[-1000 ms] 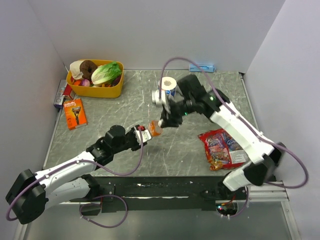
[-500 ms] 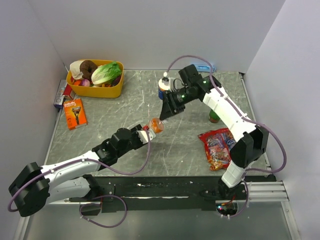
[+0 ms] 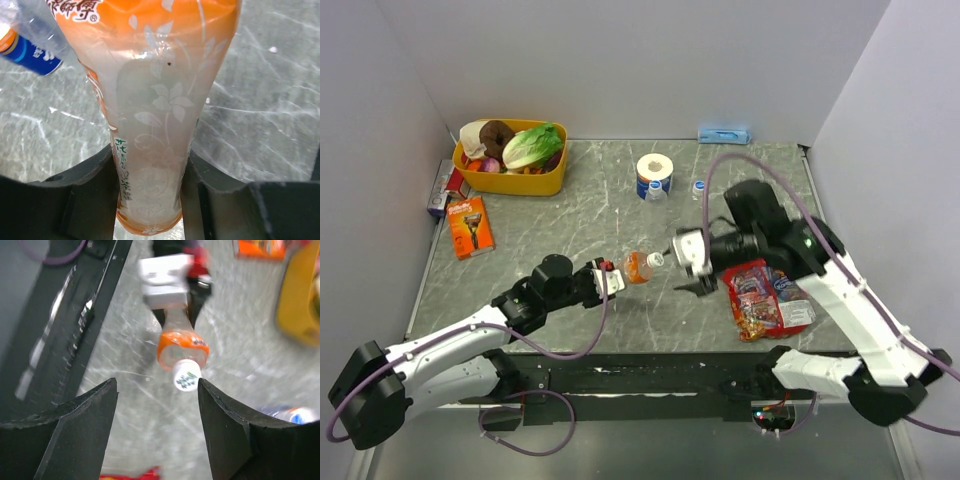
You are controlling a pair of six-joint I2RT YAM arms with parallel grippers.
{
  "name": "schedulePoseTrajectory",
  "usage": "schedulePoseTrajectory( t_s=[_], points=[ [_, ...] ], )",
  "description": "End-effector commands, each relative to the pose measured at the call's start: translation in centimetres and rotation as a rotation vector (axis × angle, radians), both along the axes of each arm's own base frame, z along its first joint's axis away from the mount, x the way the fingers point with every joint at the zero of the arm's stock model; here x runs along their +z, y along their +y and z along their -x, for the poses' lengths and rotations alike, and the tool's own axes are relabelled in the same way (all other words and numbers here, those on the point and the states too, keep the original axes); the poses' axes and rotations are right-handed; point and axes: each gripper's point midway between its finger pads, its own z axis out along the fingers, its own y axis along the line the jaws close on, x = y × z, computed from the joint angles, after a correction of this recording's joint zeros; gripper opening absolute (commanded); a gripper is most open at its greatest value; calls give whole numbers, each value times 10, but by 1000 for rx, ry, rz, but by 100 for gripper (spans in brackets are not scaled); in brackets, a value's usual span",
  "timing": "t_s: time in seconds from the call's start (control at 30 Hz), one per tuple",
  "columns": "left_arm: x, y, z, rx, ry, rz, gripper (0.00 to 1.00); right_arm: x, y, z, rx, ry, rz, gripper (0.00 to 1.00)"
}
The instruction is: Screw on the bottle caps
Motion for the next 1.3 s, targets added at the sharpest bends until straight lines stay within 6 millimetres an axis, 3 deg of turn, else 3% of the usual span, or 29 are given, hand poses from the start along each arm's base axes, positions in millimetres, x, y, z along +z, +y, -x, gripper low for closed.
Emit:
schedulePoseTrajectory(
  t_s=[0.0, 0.4, 0.7, 0.77, 0.87, 1.03, 1.07, 1.17, 1.2, 1.27],
  points=[
    [25, -11, 10, -105, -40, 52, 1, -16, 9, -14, 103, -284, 28, 72],
    [32, -15, 15, -157, -66, 59, 1, -28, 27, -14, 183, -298, 58, 60],
    [32, -16, 13, -148, -72, 68, 1, -31, 27, -11, 182, -236, 82, 26],
    [33, -14, 6, -109, -86, 68, 1, -28, 29, -13, 147, -196, 82, 13],
    [45, -5, -17, 41, -139, 117, 1, -24, 34, -20, 26, -13, 91, 2],
    [75, 11, -46, 230, -298, 172, 1, -30, 46, -44, -349, 436, 150, 0],
    [76, 16, -52, 278, -316, 158, 1, -45, 42, -58, -457, 518, 199, 0],
    [88, 19, -59, 329, -383, 147, 1, -57, 33, -72, -748, 824, 210, 0],
    [91, 22, -62, 343, -415, 121, 1, -62, 24, -76, -850, 999, 176, 0],
    [91, 20, -61, 339, -437, 94, 1, -69, 18, -72, -917, 1204, 189, 0]
  ],
)
